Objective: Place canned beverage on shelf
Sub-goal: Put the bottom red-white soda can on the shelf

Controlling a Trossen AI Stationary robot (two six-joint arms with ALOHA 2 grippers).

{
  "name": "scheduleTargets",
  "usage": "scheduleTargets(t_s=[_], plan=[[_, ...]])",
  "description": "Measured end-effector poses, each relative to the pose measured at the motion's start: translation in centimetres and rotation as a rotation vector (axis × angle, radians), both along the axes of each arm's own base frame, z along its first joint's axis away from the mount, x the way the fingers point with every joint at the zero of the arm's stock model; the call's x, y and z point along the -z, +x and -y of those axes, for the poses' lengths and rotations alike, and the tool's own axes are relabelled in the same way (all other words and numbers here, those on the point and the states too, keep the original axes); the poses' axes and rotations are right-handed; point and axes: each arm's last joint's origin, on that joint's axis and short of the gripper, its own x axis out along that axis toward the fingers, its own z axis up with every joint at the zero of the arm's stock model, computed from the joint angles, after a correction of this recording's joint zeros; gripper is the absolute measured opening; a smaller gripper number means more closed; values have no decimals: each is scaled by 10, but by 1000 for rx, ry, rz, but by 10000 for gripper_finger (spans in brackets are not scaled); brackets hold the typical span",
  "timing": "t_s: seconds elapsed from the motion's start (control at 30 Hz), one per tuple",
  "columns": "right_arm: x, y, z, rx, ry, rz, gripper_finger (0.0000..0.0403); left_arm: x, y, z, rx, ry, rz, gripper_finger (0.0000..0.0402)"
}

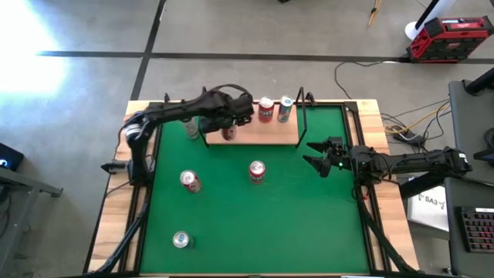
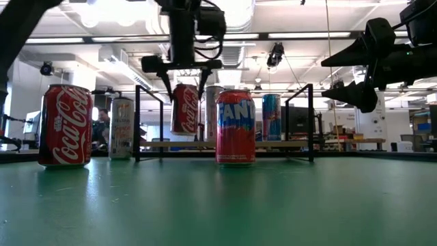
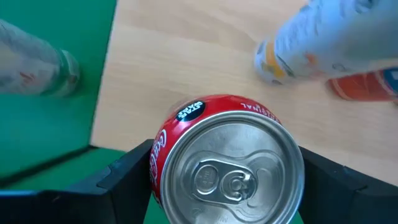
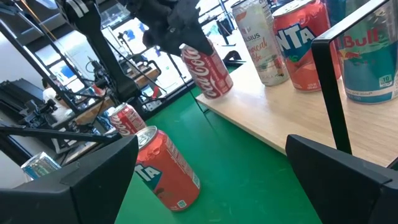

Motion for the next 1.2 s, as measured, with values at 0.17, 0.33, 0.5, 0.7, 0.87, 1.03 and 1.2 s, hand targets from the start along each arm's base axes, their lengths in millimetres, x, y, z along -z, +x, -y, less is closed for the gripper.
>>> scheduleTargets(t_s=[0.17,0.33,0.5,0.7,0.87,1.03,1.2], plan=[[0,0,0,0,0,1,400,-2,-14,-14,46,34,31,298],[0,0,0,0,0,0,400,-1,-23,-35,35,-18,42,302],[0,0,0,0,0,0,400,5,-27,-56,46,-71,54,303],[0,0,0,0,0,0,400,4,-33,-72,37,-74,65,304],[0,0,0,0,0,0,400,3,-36,-83,30,-54,95,304],[0,0,0,0,0,0,400,2,-41,-92,21,-40,98,304],[0,0,0,0,0,0,400,2,-45,-100,8,-30,105,304]])
